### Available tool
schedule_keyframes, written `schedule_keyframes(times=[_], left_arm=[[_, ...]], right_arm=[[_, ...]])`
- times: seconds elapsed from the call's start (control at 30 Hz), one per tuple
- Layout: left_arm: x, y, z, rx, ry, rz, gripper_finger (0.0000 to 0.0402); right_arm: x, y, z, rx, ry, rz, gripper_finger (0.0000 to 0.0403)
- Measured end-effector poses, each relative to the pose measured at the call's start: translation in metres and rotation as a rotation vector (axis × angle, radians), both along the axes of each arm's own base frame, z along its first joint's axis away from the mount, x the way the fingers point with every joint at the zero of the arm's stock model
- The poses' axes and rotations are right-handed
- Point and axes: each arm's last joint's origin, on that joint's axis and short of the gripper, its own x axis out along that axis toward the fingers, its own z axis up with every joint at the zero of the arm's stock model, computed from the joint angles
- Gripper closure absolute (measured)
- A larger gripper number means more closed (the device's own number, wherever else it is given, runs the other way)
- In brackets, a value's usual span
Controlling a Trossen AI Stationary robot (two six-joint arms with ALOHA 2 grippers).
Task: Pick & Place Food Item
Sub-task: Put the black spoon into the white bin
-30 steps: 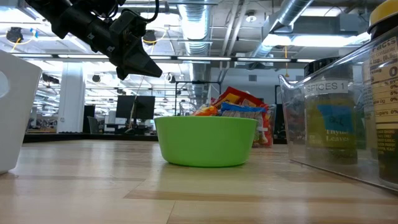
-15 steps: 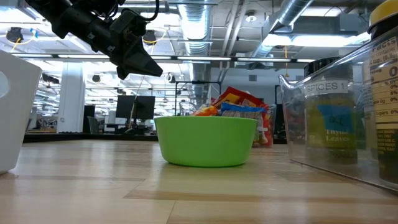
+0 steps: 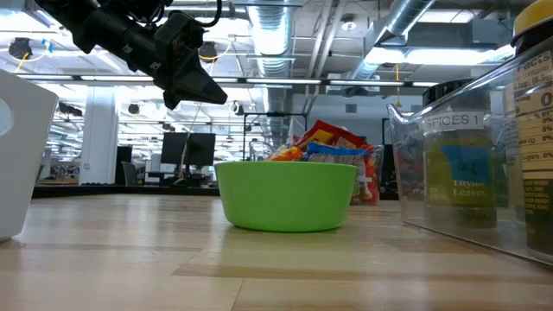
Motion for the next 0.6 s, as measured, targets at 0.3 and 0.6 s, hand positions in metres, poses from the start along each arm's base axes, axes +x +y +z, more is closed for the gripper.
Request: schedule_keyframes(times=[0.3, 0.6], left_arm=[[0.000, 0.000, 0.000, 0.000, 0.000, 0.000, 0.0367], [0.000, 0.000, 0.000, 0.000, 0.000, 0.000, 0.0367]], right_arm=[[-0.009, -0.016, 0.028, 0.107, -0.054, 0.054, 0.0403], [-0.026, -0.038, 0.048, 0.134, -0.087, -0.076, 0.0403]])
